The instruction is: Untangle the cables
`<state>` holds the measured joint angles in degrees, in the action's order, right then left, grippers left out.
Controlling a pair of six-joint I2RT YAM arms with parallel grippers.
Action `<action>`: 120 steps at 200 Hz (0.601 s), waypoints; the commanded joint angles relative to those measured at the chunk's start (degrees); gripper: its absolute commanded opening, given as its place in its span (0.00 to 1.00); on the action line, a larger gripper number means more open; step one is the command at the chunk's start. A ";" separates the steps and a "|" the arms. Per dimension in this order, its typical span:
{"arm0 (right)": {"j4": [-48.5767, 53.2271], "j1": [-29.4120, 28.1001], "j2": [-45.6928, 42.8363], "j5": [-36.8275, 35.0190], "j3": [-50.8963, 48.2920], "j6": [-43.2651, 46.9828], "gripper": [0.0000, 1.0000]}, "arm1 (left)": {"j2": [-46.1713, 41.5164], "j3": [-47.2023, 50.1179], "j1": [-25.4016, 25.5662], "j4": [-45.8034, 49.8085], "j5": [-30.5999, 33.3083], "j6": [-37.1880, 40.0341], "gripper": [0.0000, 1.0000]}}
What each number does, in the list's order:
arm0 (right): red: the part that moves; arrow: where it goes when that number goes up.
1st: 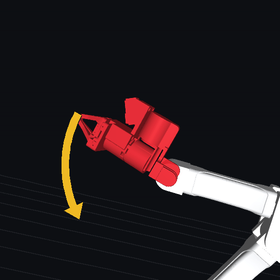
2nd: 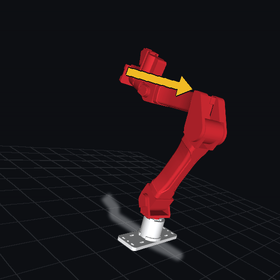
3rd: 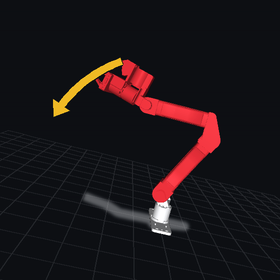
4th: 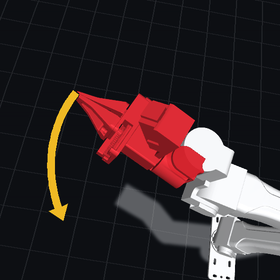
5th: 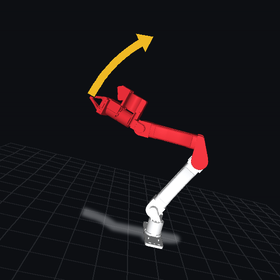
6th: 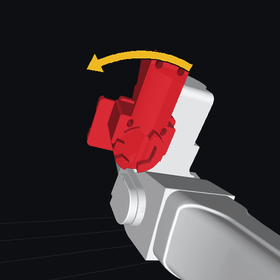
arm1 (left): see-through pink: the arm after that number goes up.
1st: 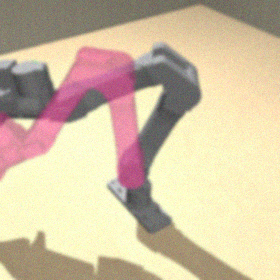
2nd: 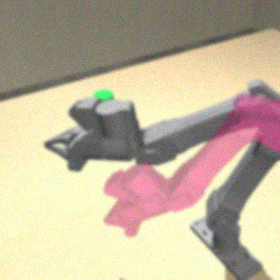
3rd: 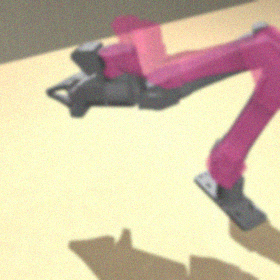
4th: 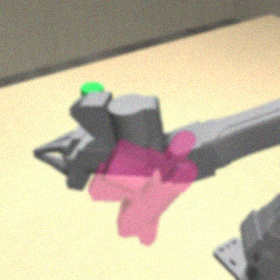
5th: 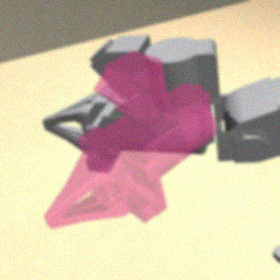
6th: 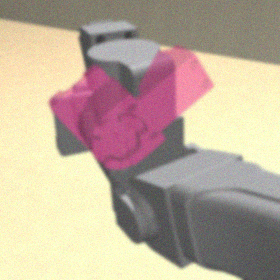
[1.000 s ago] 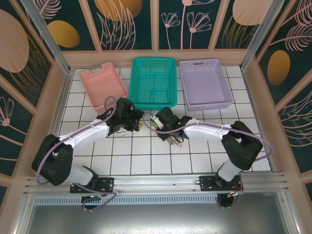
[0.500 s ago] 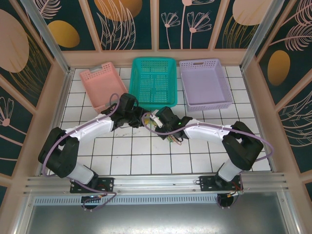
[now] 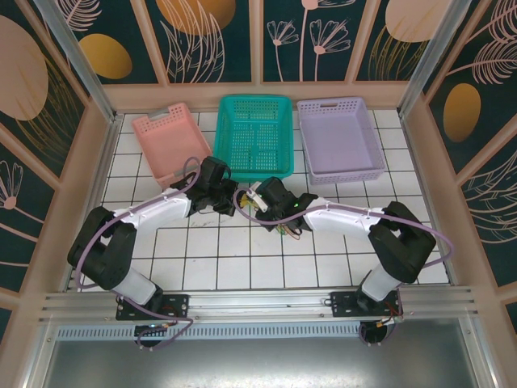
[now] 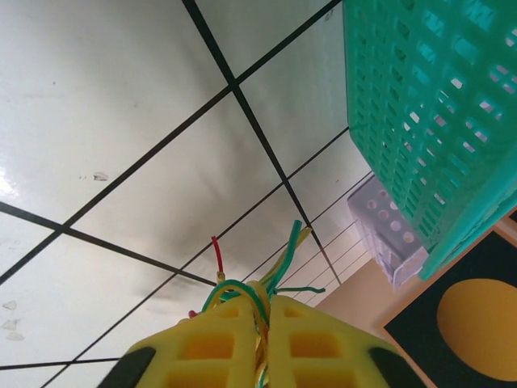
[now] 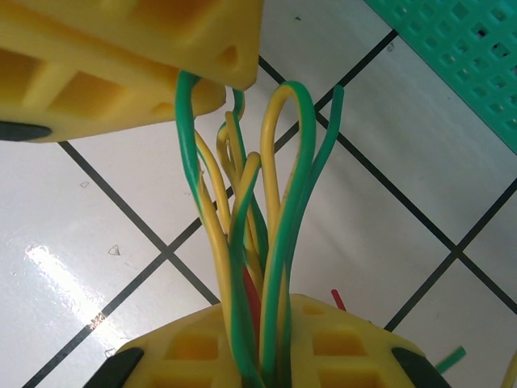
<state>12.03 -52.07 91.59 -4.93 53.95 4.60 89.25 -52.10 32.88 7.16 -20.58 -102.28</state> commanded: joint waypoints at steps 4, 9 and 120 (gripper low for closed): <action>-0.87 -0.48 -0.73 -0.35 1.81 0.57 0.00 | 0.10 -0.59 -0.11 1.26 0.53 -0.03 0.01; -0.71 -0.48 -0.67 -0.34 1.77 0.58 0.00 | -0.08 -0.72 -0.12 1.56 0.98 0.04 0.00; 5.89 4.53 -1.53 8.94 -5.28 1.40 0.18 | -5.03 -2.35 -4.58 10.32 9.37 7.43 0.00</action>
<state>8.54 -49.84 91.05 2.39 51.92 5.91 86.70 -53.36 31.97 14.13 -19.11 -97.49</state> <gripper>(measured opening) 0.163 0.068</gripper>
